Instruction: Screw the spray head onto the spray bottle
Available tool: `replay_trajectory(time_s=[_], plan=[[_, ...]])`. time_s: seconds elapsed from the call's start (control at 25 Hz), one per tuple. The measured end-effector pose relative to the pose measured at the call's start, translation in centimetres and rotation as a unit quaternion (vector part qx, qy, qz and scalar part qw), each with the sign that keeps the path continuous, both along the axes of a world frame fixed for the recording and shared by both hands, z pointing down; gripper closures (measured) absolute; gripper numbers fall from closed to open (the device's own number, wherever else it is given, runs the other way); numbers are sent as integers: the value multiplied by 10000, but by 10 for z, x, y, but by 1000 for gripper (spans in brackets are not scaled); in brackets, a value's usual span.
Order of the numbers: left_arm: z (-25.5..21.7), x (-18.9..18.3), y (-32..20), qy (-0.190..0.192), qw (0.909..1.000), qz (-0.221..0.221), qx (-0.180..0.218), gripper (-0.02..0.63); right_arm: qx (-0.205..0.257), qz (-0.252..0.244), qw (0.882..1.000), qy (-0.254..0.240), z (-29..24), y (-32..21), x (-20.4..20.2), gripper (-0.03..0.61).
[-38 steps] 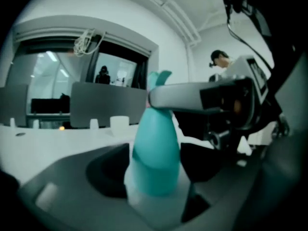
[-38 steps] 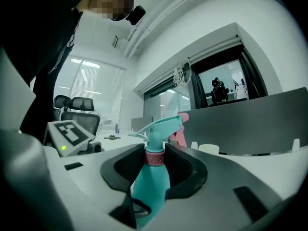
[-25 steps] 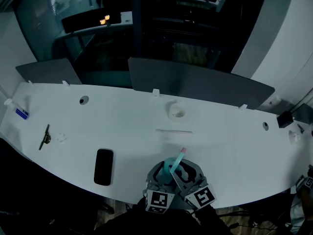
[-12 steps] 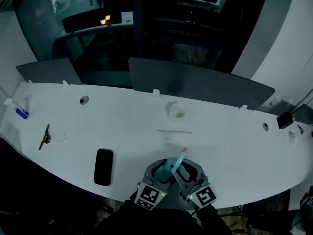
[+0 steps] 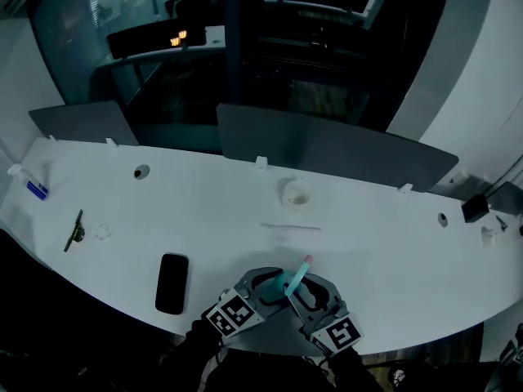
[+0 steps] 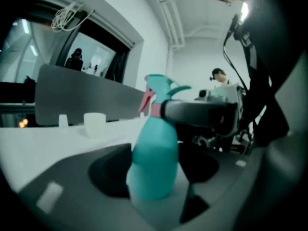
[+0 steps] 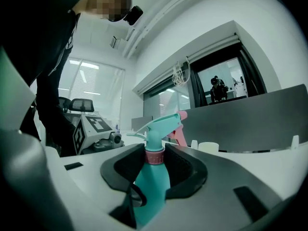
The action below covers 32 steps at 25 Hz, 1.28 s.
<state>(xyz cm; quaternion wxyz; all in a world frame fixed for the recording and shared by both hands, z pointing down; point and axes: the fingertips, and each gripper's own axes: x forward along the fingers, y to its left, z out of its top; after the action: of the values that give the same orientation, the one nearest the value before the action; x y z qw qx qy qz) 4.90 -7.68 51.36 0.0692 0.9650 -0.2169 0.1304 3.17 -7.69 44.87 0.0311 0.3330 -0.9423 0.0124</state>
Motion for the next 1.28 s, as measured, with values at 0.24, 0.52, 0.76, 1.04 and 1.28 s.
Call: replay_trajectory(time_s=[0.24, 0.52, 0.76, 1.04, 1.28], plan=[[4, -1, 2, -274, 9642, -2564, 612, 303, 30, 95, 9999, 45, 1, 2, 0, 446], [-6, -9, -5, 64, 9989, -452, 81, 228, -24, -74, 10000, 62, 1, 2, -3, 446], [-9, 4, -4, 130, 9880, -1449, 523, 314, 87, 190, 9997, 100, 1, -2, 4, 446], [-5, 1, -1, 159, 9788, -1920, 696, 301, 67, 274, 9996, 88, 3, -1, 4, 446], [-17, 1, 11, 473, 9853, -1482, 707, 146, -26, 539, 9985, -21, 5, 1, 4, 288]])
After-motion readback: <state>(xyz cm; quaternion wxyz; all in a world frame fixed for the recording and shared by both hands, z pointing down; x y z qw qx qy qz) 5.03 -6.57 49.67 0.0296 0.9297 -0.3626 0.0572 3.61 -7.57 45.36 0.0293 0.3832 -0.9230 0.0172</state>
